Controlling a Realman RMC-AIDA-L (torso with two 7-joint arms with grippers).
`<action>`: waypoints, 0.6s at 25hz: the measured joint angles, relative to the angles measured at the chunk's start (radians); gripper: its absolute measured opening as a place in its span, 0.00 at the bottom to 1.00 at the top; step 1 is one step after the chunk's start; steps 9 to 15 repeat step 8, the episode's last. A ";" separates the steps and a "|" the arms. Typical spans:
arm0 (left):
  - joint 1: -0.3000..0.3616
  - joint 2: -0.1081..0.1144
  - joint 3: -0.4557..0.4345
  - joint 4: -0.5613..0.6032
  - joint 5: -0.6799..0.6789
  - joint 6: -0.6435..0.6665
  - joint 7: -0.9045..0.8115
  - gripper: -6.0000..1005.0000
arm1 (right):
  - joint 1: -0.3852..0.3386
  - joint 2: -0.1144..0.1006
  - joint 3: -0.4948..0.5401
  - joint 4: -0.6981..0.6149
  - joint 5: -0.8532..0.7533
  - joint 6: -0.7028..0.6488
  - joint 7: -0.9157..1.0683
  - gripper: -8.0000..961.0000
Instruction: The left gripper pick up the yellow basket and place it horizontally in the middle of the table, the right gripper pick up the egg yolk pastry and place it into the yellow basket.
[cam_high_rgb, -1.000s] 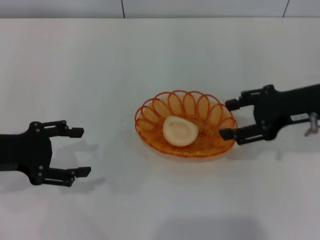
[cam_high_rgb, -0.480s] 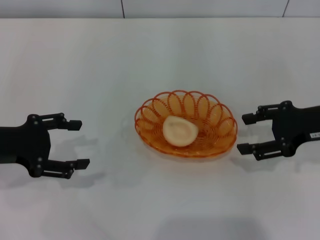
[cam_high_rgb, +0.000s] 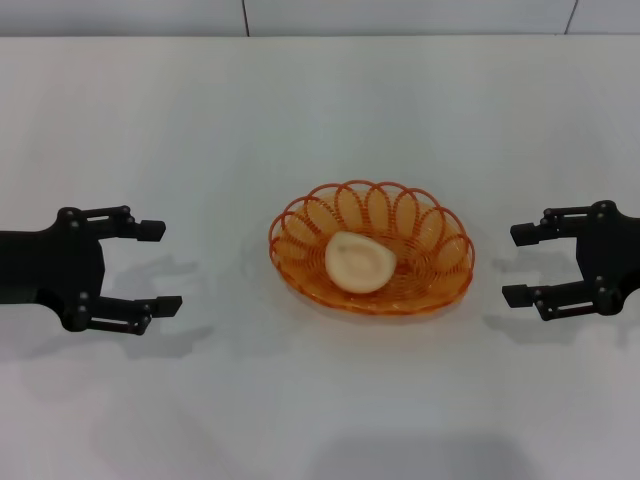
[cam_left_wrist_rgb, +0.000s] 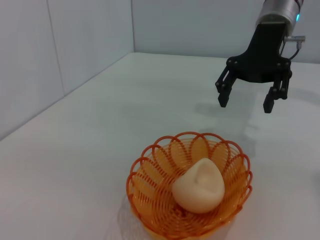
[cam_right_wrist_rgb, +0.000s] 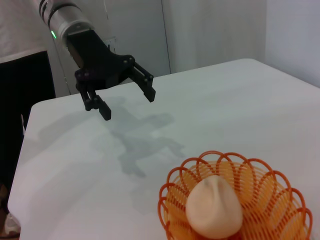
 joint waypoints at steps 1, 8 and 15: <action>0.000 0.001 0.000 0.000 0.000 0.000 -0.001 0.87 | 0.000 0.000 0.002 0.001 0.000 -0.002 -0.004 0.79; -0.001 0.005 0.005 0.000 0.000 -0.001 -0.002 0.87 | -0.001 -0.001 0.003 0.003 -0.002 -0.003 -0.013 0.79; -0.001 0.005 0.005 0.000 0.000 -0.001 -0.002 0.87 | -0.001 -0.001 0.003 0.003 -0.002 -0.003 -0.013 0.79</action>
